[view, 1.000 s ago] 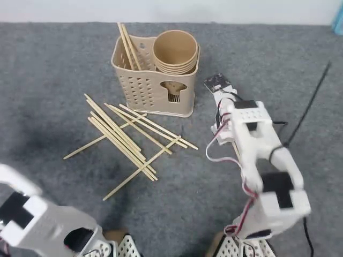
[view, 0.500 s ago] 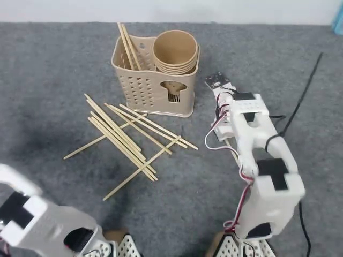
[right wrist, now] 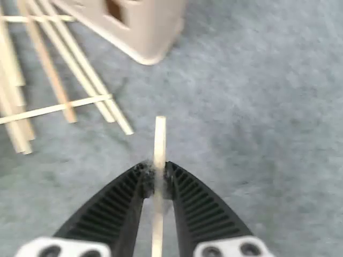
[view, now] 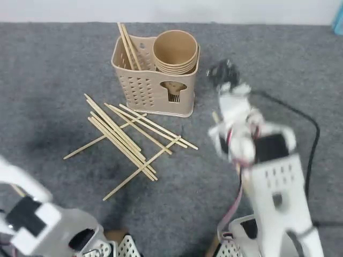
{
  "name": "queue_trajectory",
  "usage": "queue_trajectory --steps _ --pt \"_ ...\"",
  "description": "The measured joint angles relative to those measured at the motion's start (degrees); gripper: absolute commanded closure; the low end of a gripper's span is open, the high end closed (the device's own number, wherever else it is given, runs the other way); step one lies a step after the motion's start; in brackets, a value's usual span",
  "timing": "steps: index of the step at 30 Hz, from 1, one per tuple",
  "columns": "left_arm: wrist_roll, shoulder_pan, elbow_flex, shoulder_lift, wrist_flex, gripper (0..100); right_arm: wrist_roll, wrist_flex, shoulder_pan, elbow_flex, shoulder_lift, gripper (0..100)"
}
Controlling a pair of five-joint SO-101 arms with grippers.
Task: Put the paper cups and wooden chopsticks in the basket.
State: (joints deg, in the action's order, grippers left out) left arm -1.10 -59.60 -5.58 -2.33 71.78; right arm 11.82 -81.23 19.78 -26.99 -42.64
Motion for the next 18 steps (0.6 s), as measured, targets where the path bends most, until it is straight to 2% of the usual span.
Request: queue_trajectory --steps 3,7,12,18 --pt "0.0 2.3 -4.7 6.8 0.0 99 -2.7 4.9 3.9 -10.2 -9.8 99.0" --pt "0.0 5.5 -12.1 16.8 -1.8 99 -5.4 15.6 5.2 -18.1 -19.3 99.0" --pt "0.0 8.8 -18.2 28.7 -6.1 99 -10.5 27.6 5.6 -16.8 -21.2 99.0" --pt "0.4 14.1 -18.5 39.7 -9.4 99 -19.1 38.2 5.7 -5.2 -12.1 99.0"
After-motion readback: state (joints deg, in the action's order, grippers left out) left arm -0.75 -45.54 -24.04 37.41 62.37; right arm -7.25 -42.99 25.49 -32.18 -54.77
